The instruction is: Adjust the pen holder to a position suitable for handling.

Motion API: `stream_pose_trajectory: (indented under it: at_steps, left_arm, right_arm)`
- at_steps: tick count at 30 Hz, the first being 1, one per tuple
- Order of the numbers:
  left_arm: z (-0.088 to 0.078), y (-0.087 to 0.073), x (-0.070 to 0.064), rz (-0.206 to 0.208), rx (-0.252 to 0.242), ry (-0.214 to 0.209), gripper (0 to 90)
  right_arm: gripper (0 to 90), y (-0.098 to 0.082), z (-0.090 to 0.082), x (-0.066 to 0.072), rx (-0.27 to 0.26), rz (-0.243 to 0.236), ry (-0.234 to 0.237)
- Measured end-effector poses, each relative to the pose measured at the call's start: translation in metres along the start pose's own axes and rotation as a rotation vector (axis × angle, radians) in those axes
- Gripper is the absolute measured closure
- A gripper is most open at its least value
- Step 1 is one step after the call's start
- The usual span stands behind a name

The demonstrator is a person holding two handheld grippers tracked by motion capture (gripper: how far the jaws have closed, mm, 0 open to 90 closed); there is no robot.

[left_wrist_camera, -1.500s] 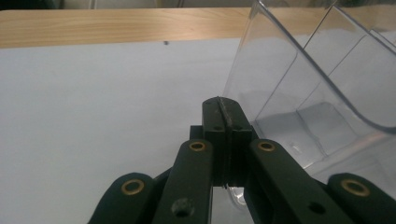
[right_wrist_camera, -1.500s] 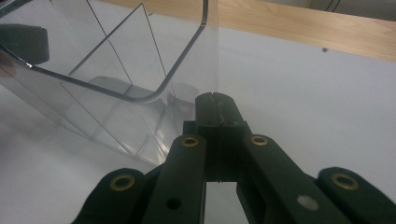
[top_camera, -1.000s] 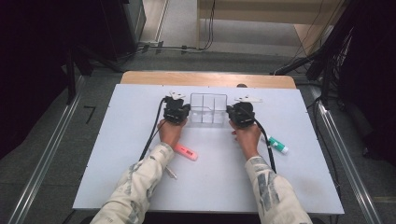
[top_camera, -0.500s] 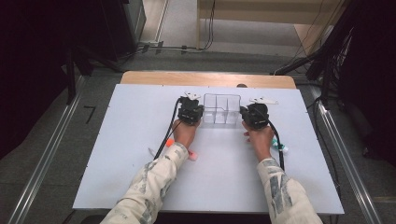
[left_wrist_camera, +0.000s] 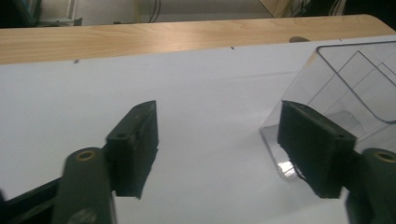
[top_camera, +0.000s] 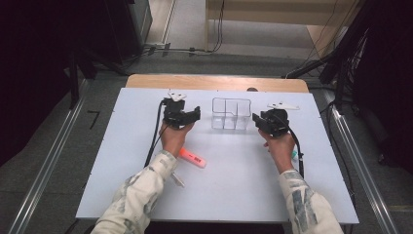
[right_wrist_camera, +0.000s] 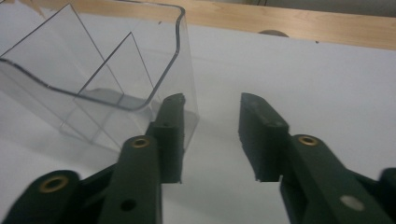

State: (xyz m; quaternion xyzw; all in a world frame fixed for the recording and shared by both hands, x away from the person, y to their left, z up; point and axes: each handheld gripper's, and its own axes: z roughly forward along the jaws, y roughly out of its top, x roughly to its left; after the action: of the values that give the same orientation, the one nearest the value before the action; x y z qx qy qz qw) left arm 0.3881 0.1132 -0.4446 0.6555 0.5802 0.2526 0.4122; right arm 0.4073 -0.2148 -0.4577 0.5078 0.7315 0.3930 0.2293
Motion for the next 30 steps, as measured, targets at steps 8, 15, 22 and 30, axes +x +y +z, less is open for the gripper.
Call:
stream_pose_trajectory:
  at_steps: [8, 15, 22, 30]
  left_arm:
    - [-0.032, -0.018, 0.034, 0.0, -0.014, 0.064, 17.0]
    - [-0.054, -0.038, 0.063, -0.04, -0.007, 0.101, 13.1]
    - [-0.073, -0.052, 0.08, -0.034, -0.028, 0.154, 12.6]
    - [-0.093, -0.069, 0.094, -0.064, -0.03, 0.168, 12.4]
  right_arm:
    - [30.8, -0.018, -0.034, -0.003, 0.033, -0.043, -0.044]
    - [22.0, -0.035, -0.06, -0.011, 0.027, -0.01, -0.057]
    - [19.0, -0.05, -0.077, -0.021, 0.024, -0.002, -0.063]
    - [18.8, -0.062, -0.094, -0.029, 0.006, 0.011, -0.055]
